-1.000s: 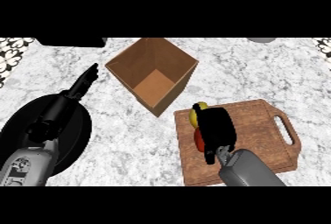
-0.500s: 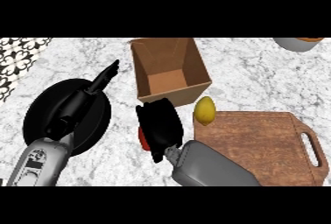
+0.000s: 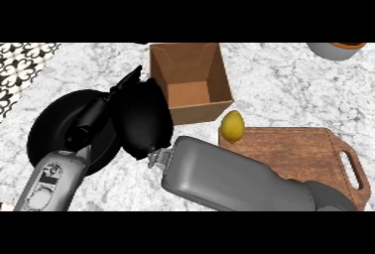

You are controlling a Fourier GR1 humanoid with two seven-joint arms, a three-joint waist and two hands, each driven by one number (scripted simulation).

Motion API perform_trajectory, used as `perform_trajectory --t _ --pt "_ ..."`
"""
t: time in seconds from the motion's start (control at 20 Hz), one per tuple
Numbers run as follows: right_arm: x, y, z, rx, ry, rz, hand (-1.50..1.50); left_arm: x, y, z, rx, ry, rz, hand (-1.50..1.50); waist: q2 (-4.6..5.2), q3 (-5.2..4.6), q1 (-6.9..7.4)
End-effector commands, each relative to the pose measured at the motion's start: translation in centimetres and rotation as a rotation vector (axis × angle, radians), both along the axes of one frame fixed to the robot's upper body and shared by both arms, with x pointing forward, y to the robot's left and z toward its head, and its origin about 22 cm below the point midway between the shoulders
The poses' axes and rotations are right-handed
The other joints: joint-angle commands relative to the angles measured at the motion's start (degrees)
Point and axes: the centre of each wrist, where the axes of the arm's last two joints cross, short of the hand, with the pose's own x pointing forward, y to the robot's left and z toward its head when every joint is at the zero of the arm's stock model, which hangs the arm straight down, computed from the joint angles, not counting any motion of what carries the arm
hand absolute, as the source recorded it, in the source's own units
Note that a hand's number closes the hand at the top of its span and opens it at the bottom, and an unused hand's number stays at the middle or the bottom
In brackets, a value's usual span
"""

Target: Pick the bell pepper from the cutting board and place it in the cardboard box

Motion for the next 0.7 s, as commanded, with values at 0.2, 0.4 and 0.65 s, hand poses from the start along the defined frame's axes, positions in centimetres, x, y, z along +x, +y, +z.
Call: perform_trajectory --t 0.2,0.4,0.65 --pt "2.2 1.5 4.6 0.310 -0.094 -0.292 1.50 0.4 0.4 -0.1 -0.003 0.000 0.036 0.00 -0.44 0.00 -2.46" --pt "3.9 2.3 7.8 0.357 -0.127 -0.386 1.50 0.1 0.7 -0.8 0.006 0.006 0.061 0.00 -0.43 -0.02 -3.39" --pt "6.7 1.7 7.4 0.396 -0.111 -0.468 1.50 -0.1 2.3 -0.1 0.013 -0.011 0.065 0.00 -0.25 0.05 -4.50"
